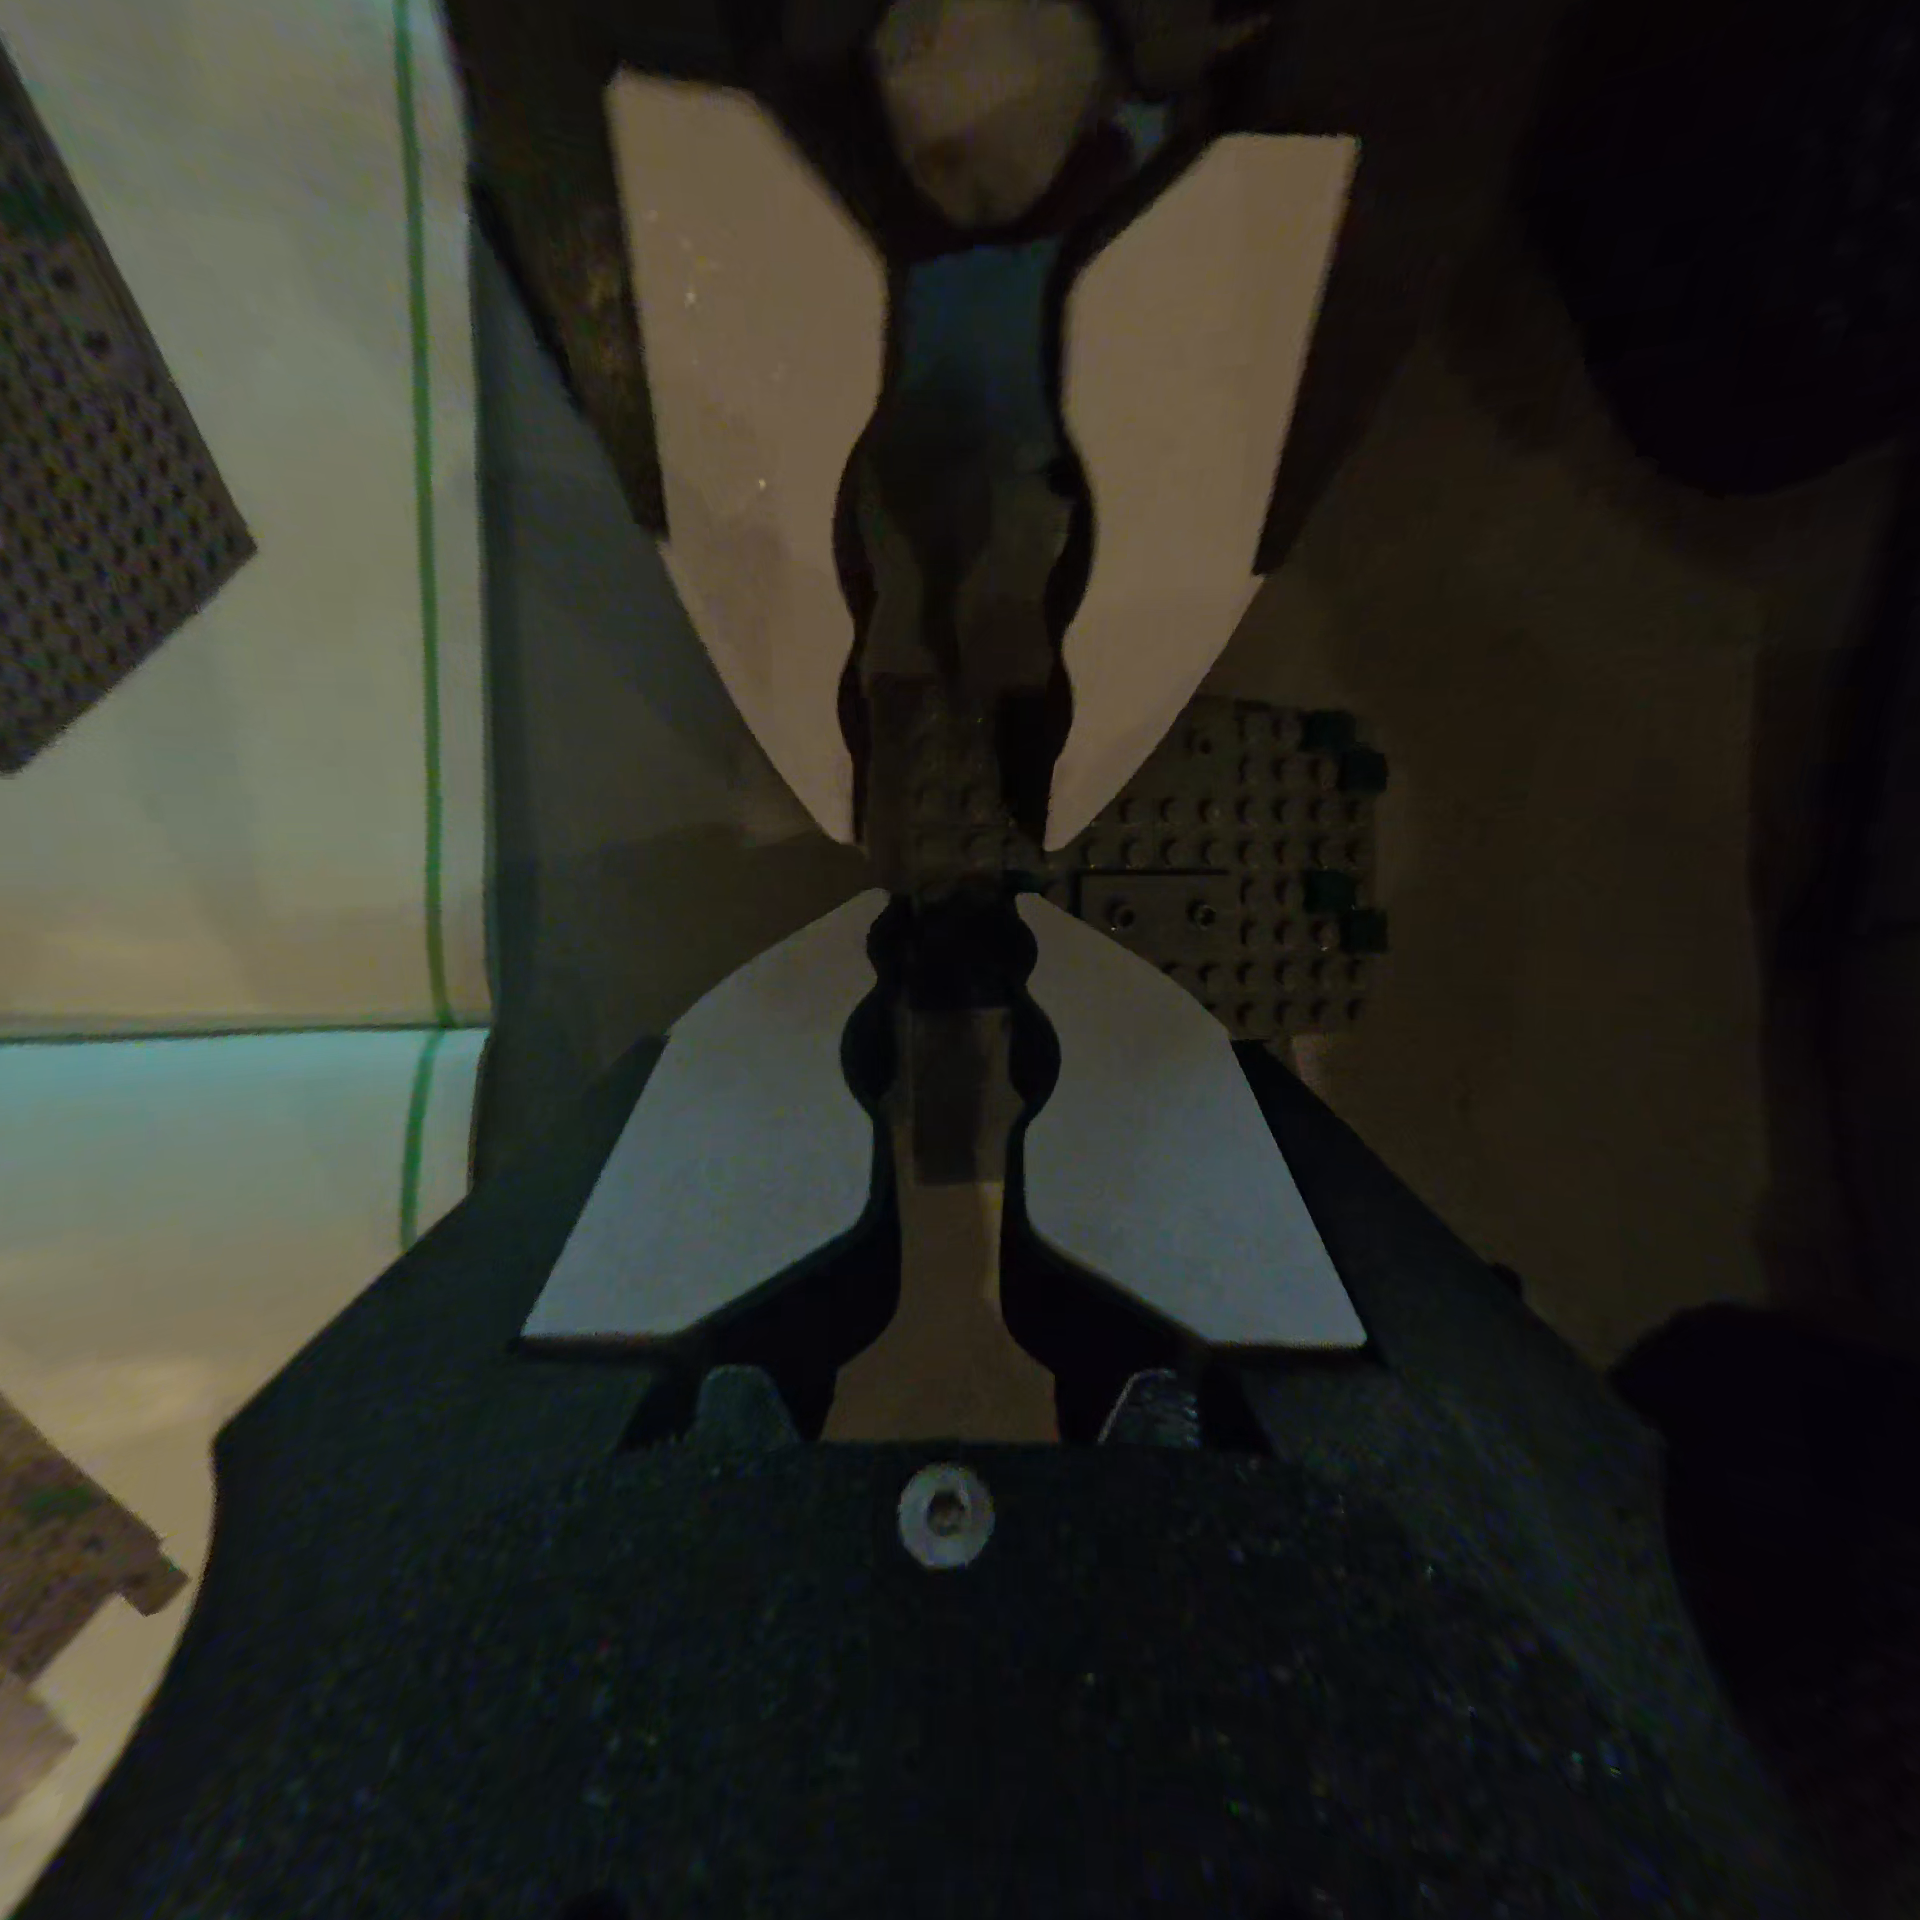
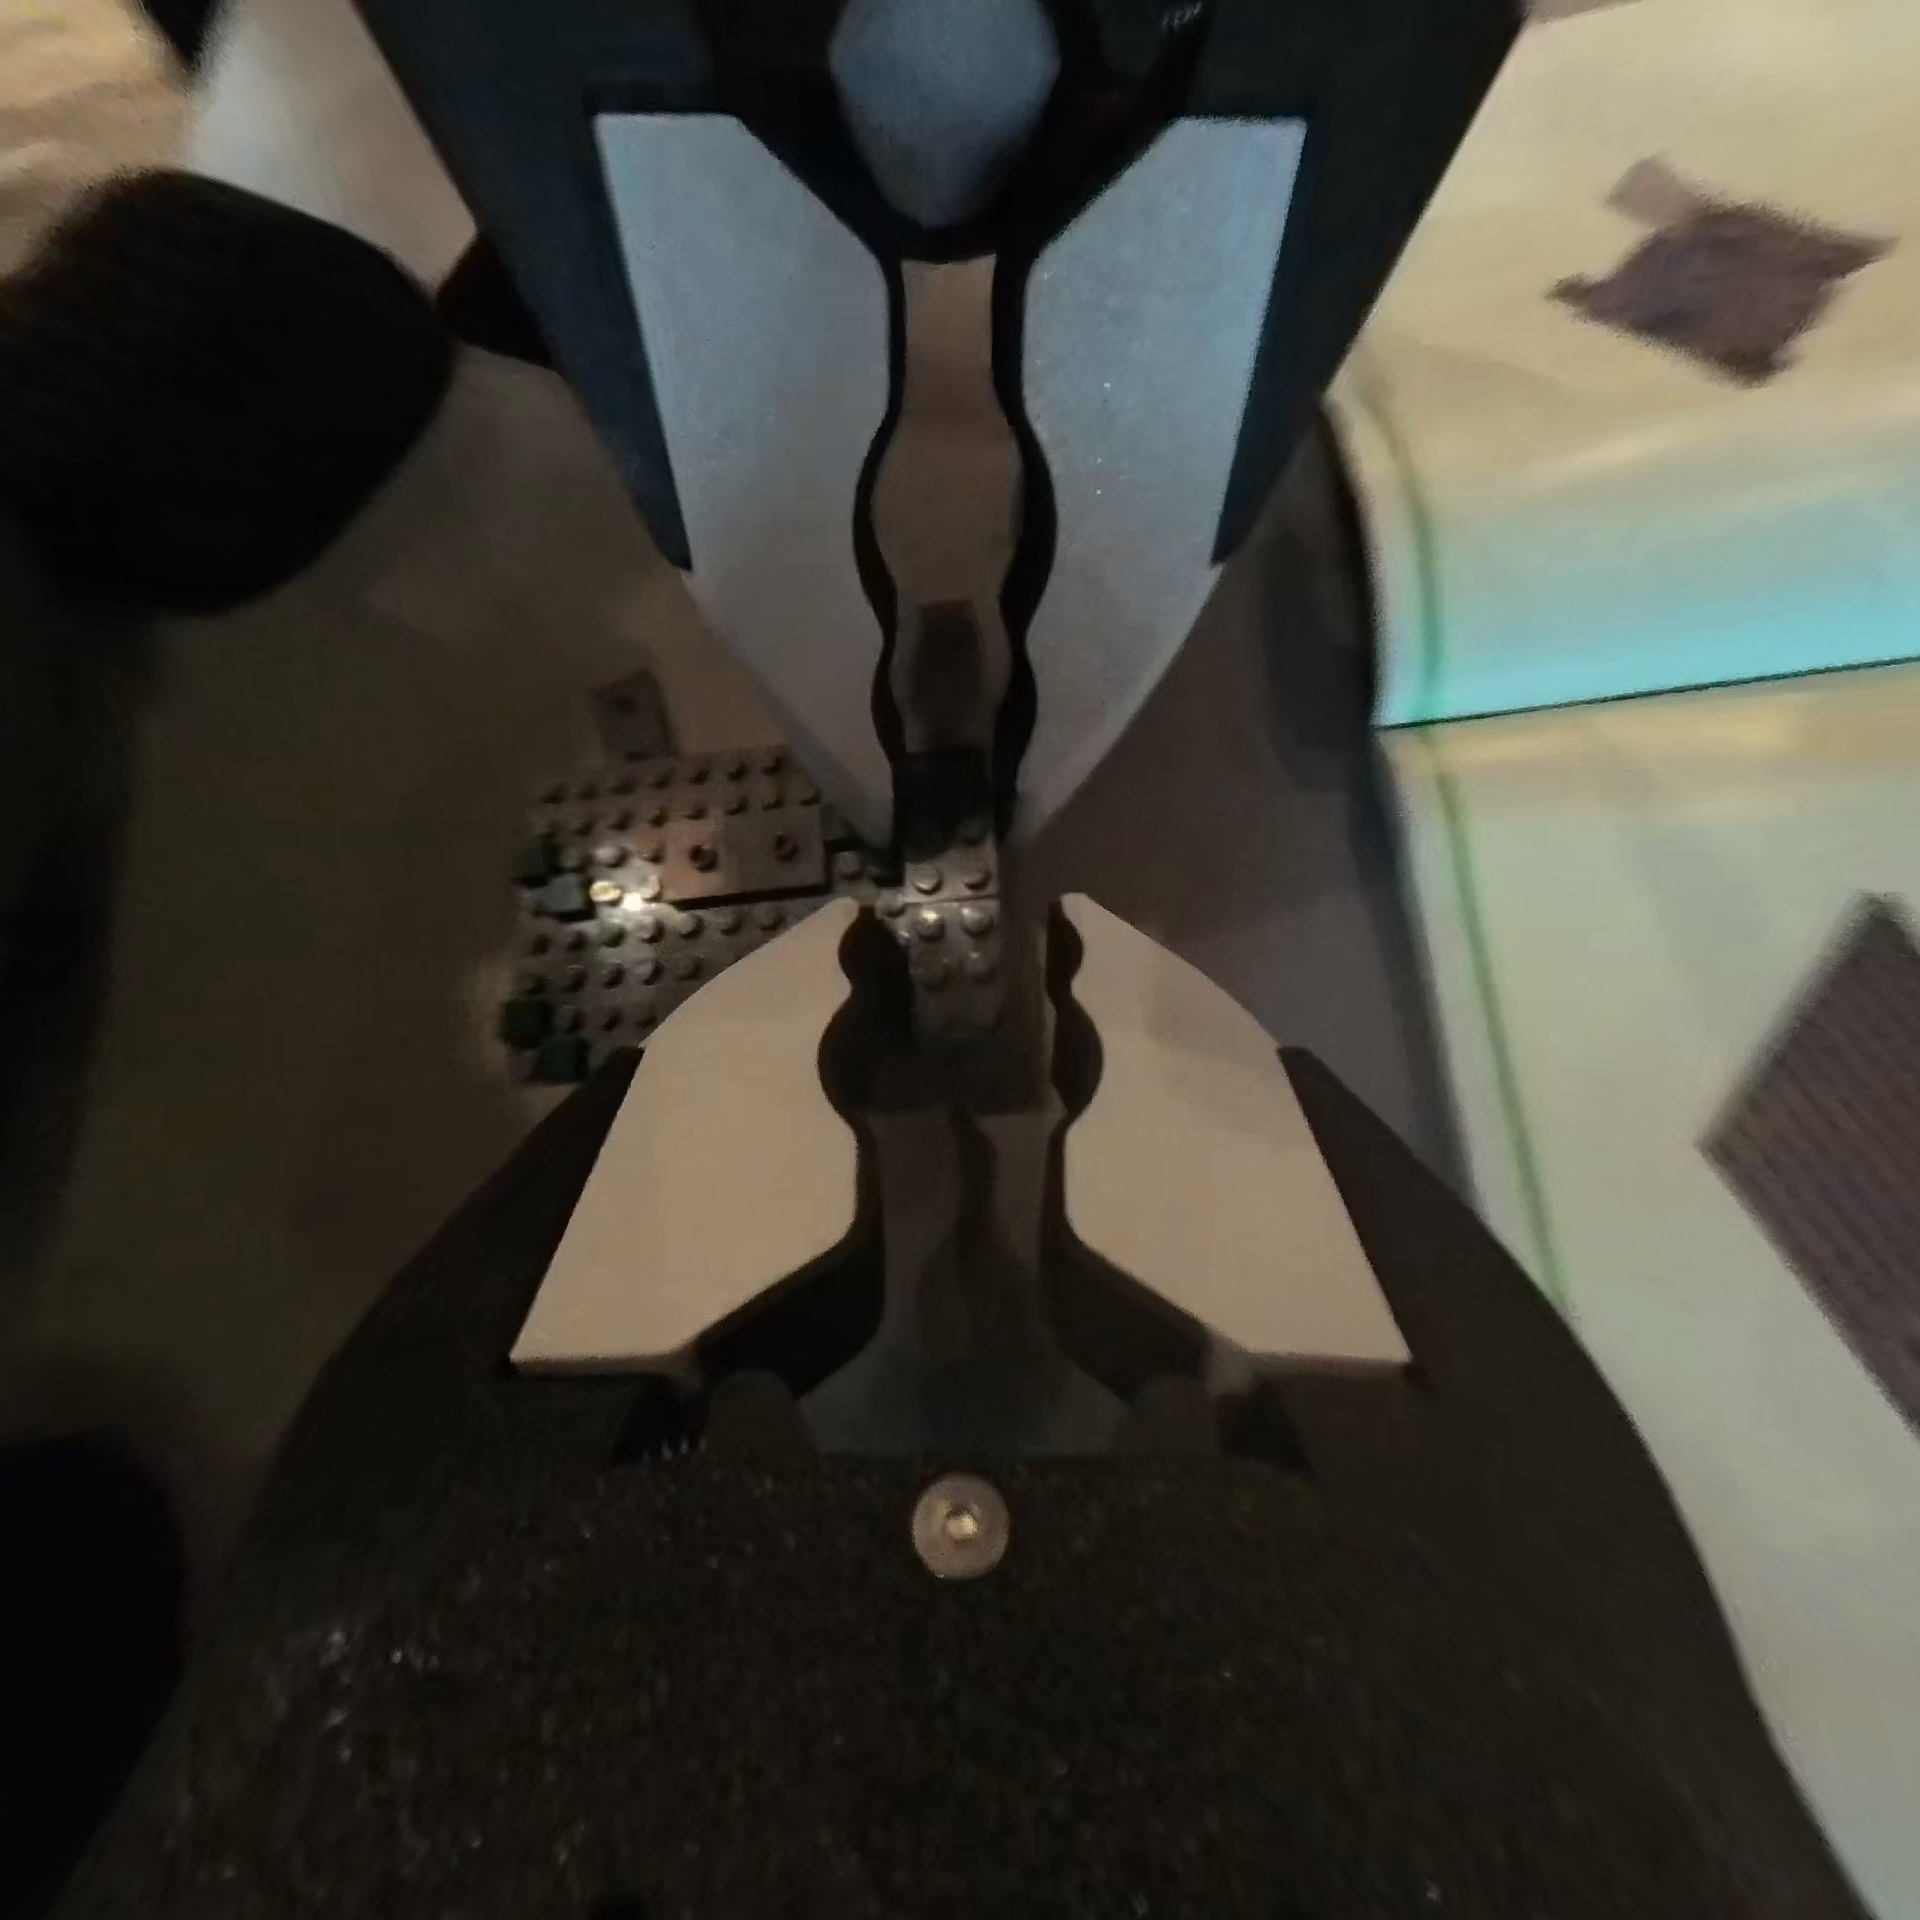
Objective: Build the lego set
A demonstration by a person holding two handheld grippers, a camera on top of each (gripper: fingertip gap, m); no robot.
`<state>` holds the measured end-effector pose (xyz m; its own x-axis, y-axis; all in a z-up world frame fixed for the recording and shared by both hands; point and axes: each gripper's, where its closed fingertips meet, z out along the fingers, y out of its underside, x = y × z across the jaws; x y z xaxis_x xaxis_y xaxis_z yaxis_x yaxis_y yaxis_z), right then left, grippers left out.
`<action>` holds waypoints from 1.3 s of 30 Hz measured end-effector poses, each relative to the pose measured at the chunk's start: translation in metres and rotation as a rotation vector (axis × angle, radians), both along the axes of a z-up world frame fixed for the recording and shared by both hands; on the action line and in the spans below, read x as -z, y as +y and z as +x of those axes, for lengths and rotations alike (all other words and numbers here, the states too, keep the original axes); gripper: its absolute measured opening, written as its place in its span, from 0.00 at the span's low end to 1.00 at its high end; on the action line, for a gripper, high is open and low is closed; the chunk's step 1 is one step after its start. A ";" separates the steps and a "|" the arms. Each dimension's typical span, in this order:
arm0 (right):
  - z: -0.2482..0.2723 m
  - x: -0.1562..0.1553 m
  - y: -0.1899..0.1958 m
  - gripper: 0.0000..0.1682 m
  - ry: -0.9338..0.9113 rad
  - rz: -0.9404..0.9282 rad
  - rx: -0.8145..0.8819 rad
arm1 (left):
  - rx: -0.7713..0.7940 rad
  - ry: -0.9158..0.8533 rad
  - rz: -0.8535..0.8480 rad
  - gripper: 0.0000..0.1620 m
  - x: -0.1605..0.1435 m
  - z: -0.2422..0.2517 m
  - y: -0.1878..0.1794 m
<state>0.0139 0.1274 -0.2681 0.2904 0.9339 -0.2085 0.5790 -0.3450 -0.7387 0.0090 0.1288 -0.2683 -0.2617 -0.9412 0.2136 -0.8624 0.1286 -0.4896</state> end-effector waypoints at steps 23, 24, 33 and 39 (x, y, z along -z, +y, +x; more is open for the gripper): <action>0.001 -0.056 -0.076 0.09 0.338 -0.916 -0.054 | 0.180 -0.252 0.183 0.21 -0.076 0.003 -0.047; 0.006 -0.054 -0.077 0.09 0.339 -0.914 -0.043 | 0.133 -0.263 0.144 0.24 -0.077 -0.003 -0.047; 0.046 -0.050 -0.068 0.09 0.395 -0.857 0.088 | -0.246 -0.094 0.132 0.18 0.002 -0.068 -0.050; 0.039 -0.045 -0.067 0.09 0.388 -0.861 0.087 | -0.324 -0.049 0.123 0.17 0.017 -0.066 -0.059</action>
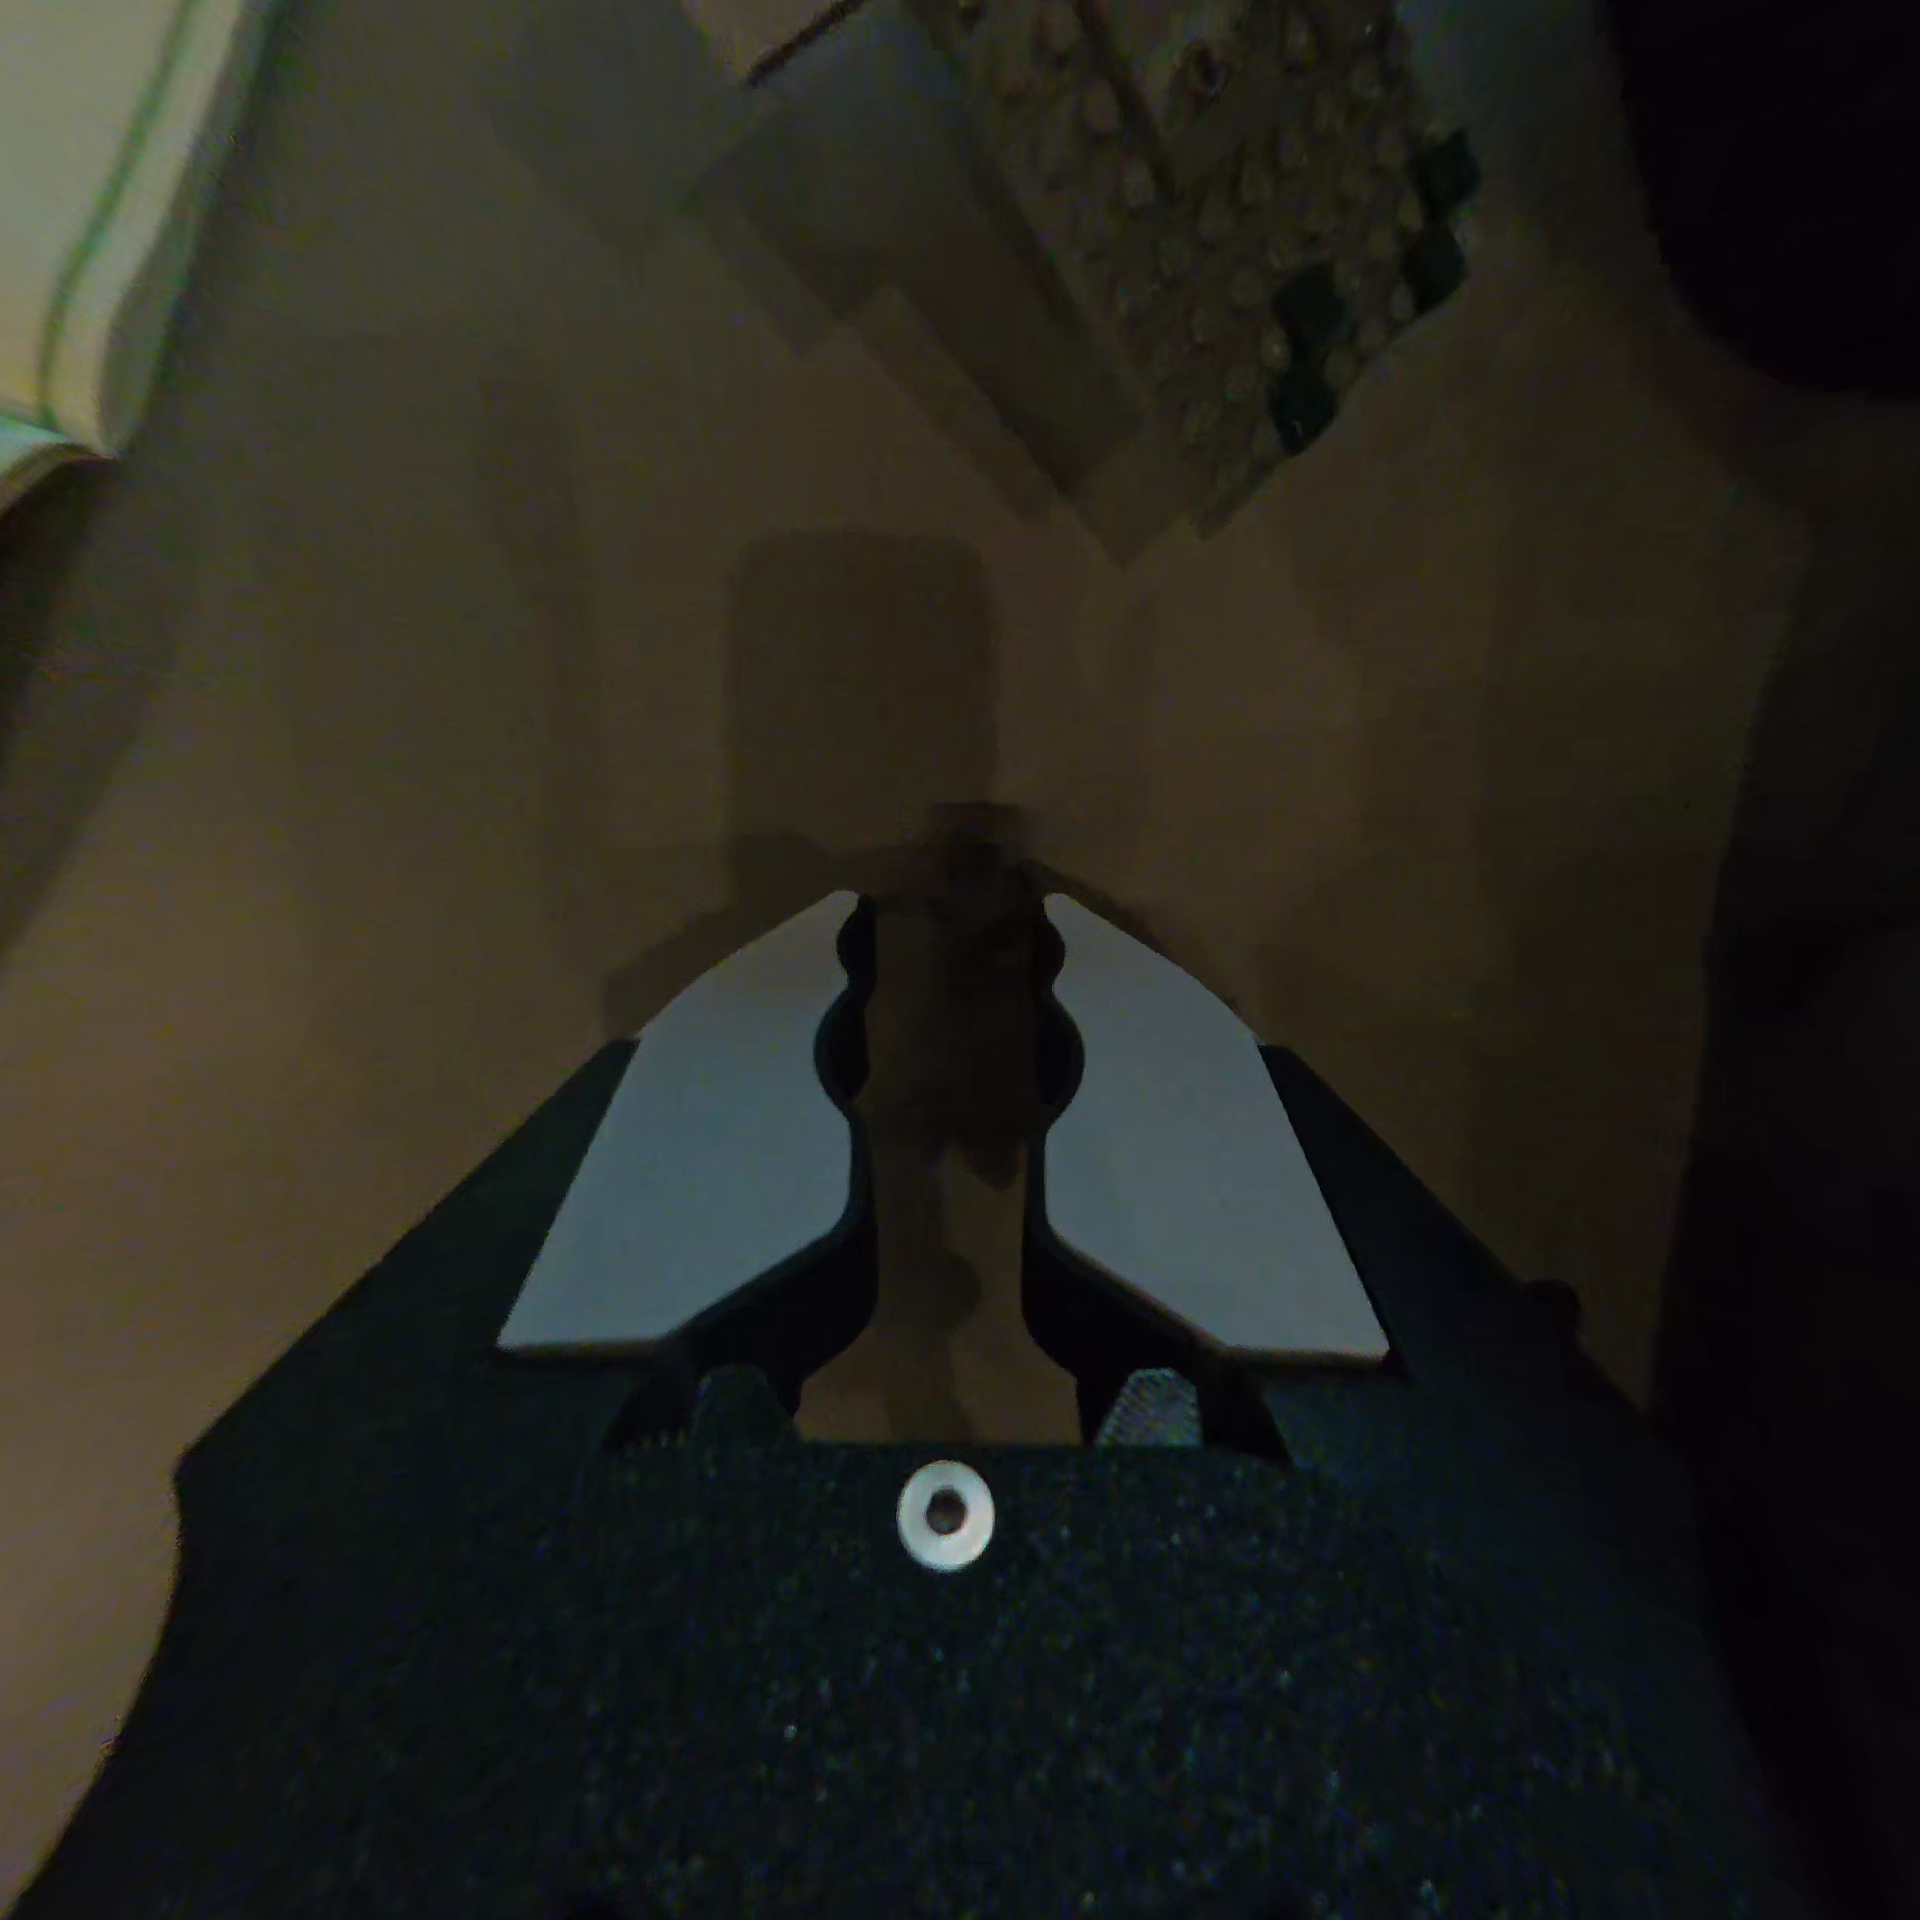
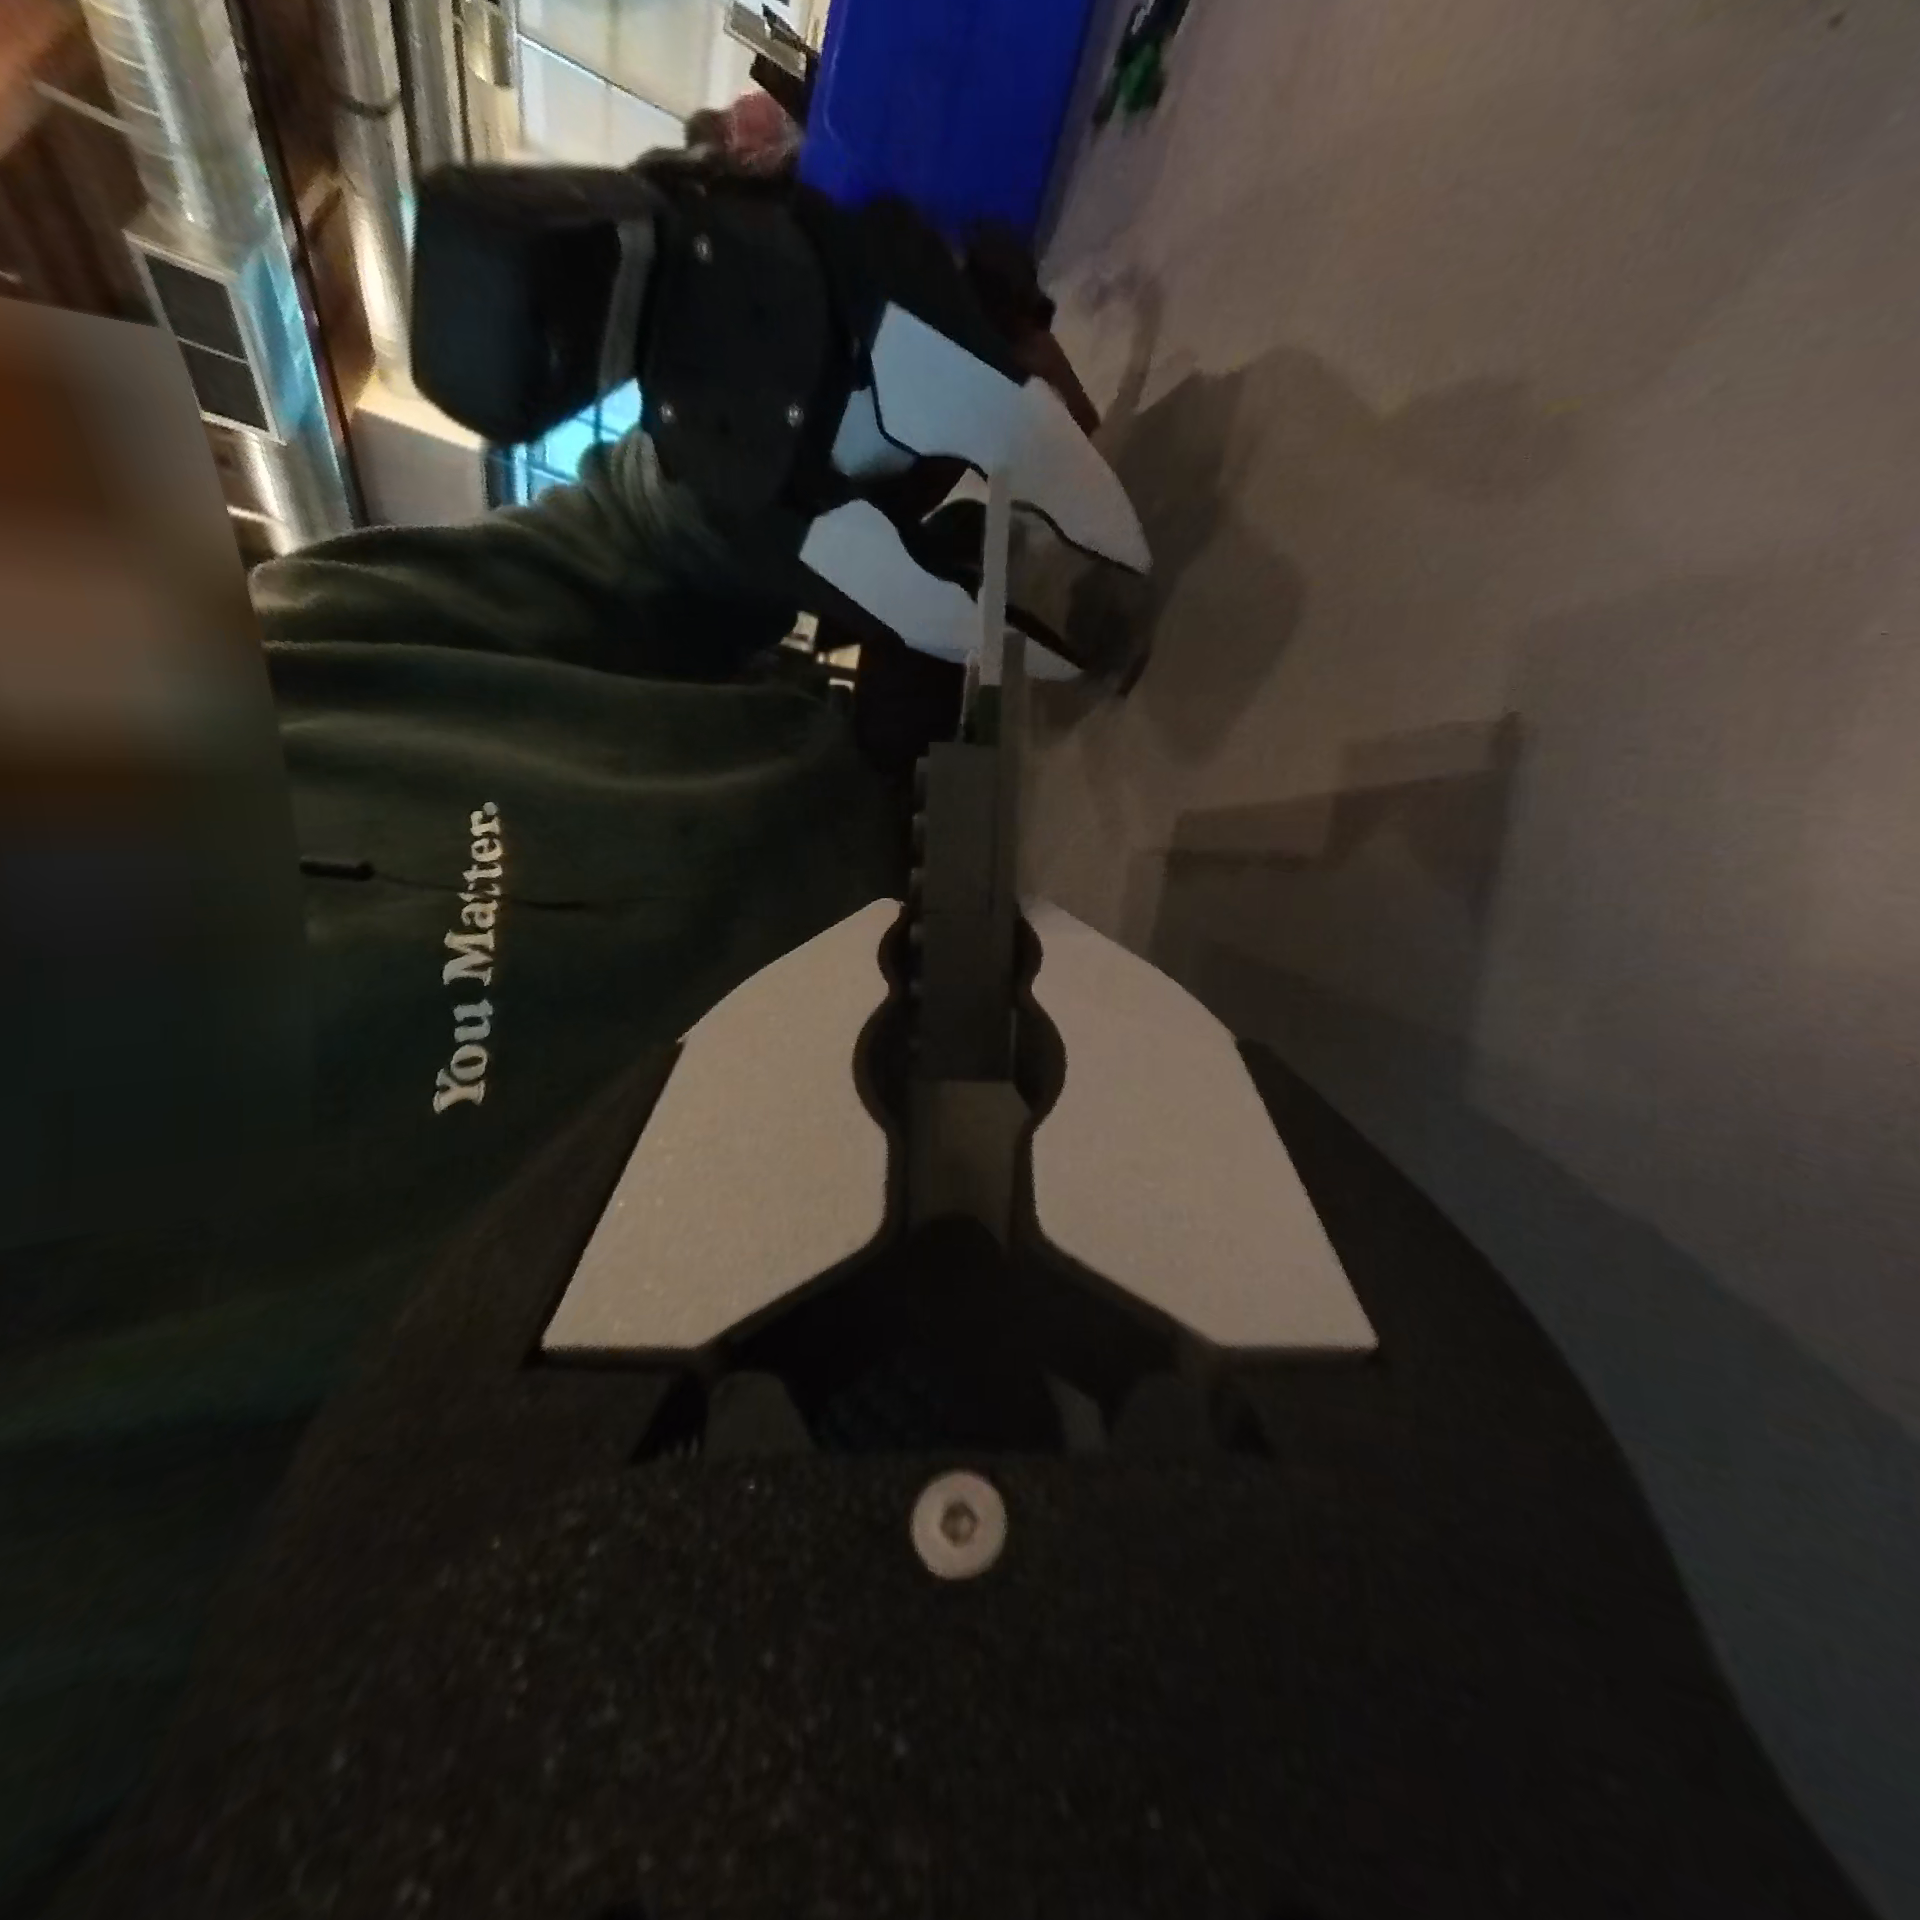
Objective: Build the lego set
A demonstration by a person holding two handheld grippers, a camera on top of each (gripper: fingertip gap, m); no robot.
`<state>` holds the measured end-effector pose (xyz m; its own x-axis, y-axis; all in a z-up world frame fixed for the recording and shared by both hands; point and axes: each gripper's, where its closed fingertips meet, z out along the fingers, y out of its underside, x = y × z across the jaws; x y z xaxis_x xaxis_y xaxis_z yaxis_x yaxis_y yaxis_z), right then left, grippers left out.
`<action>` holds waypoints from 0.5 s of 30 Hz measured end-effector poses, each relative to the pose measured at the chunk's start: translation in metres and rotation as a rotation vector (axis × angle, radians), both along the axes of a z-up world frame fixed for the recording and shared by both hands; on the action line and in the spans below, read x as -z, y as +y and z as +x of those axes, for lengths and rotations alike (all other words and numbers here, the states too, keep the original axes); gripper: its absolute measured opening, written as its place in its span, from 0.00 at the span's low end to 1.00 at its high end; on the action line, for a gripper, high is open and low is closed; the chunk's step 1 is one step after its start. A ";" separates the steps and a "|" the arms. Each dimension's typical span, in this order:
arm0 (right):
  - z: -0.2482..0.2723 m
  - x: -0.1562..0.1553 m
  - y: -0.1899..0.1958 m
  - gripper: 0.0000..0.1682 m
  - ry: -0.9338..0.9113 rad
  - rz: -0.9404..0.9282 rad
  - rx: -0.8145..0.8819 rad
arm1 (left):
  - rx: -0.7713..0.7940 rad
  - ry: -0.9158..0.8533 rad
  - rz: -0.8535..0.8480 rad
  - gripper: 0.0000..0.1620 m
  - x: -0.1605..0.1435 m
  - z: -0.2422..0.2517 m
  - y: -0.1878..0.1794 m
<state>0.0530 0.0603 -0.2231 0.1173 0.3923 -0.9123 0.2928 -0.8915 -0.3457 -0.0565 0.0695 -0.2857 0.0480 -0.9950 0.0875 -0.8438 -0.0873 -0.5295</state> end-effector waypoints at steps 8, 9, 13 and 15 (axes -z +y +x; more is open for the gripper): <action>-0.007 0.002 0.000 0.09 0.019 -0.025 -0.013 | 0.069 -0.010 0.084 0.10 0.002 0.002 -0.002; -0.008 0.002 -0.001 0.09 0.021 -0.034 -0.018 | 0.093 -0.018 0.090 0.10 0.002 0.002 -0.003; -0.013 0.003 -0.003 0.09 0.018 -0.069 -0.036 | 0.225 -0.089 0.125 0.10 -0.018 0.005 -0.012; -0.016 0.002 -0.004 0.09 0.023 -0.094 -0.035 | 0.300 -0.142 0.152 0.10 -0.038 0.010 -0.019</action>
<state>0.0367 0.0563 -0.2255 0.0839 0.3082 -0.9476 0.3172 -0.9098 -0.2678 -0.0465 0.0506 -0.2472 -0.2503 -0.9650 -0.0780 -0.7372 0.2422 -0.6307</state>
